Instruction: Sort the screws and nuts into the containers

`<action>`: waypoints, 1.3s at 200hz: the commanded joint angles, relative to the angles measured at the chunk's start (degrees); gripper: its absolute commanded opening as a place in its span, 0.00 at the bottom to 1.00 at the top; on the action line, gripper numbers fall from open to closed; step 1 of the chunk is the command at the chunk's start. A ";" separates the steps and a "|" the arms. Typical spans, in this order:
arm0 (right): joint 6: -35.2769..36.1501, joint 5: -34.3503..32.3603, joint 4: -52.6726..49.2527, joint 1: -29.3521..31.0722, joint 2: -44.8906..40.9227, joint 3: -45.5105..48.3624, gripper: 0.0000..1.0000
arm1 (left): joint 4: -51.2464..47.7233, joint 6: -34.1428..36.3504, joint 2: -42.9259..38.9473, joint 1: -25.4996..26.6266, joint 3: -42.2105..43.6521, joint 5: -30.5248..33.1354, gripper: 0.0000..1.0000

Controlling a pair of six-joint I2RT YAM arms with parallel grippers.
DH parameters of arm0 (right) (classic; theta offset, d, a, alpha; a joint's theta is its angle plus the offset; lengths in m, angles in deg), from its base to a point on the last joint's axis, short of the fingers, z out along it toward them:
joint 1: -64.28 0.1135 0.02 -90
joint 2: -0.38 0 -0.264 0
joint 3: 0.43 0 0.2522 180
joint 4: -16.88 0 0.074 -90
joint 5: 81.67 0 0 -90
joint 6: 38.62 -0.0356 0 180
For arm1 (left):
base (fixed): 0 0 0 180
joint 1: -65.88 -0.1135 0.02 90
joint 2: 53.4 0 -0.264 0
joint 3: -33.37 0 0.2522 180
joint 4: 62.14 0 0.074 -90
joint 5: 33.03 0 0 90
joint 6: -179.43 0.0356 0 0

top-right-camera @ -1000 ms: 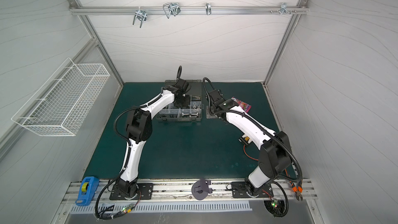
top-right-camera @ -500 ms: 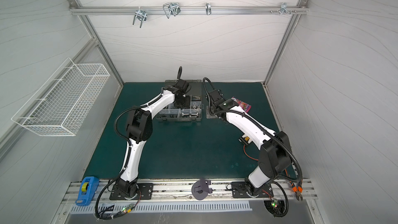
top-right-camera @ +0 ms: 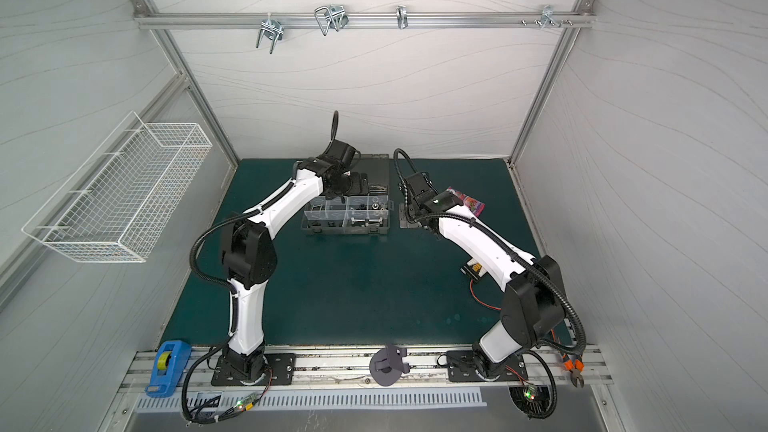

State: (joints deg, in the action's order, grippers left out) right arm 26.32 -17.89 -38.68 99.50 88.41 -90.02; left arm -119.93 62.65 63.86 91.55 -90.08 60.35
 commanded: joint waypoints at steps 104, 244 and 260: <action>1.63 -2.69 7.00 -7.09 -13.56 10.44 0.99 | 21.01 1.11 -35.75 -2.05 38.35 11.98 0.99; 8.16 -8.38 28.72 -15.99 -18.28 29.16 0.99 | 47.35 9.73 -57.80 -12.30 75.80 29.66 0.99; 9.99 -9.16 32.42 -16.13 -18.30 31.50 0.99 | 51.98 9.68 -57.68 -15.30 79.08 27.57 0.99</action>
State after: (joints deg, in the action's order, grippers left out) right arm 33.01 -24.77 -15.25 83.96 71.67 -61.13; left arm -79.43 70.38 6.74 79.58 -14.15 86.29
